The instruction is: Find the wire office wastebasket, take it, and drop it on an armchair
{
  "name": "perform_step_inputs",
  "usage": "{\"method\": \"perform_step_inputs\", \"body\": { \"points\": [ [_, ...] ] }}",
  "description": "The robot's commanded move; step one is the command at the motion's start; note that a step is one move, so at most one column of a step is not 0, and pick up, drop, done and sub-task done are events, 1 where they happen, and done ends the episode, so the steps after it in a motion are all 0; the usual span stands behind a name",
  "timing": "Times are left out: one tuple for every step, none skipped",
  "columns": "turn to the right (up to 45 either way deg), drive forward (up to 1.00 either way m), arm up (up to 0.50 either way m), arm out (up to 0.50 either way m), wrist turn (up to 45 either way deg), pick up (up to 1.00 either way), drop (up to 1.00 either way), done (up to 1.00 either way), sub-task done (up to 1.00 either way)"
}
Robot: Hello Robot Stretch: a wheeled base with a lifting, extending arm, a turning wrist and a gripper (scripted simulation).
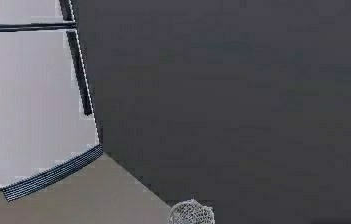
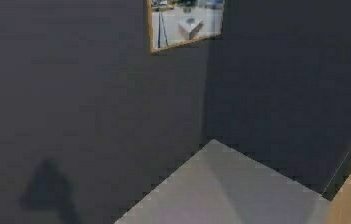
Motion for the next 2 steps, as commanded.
{"method": "perform_step_inputs", "body": {
  "points": [
    [45.0,0.0,0.0,0.0,0.0,0.0,0.0,0.0,0.0],
    [45.0,0.0,0.0,0.0,0.0,0.0,0.0,0.0,0.0]
  ]
}}
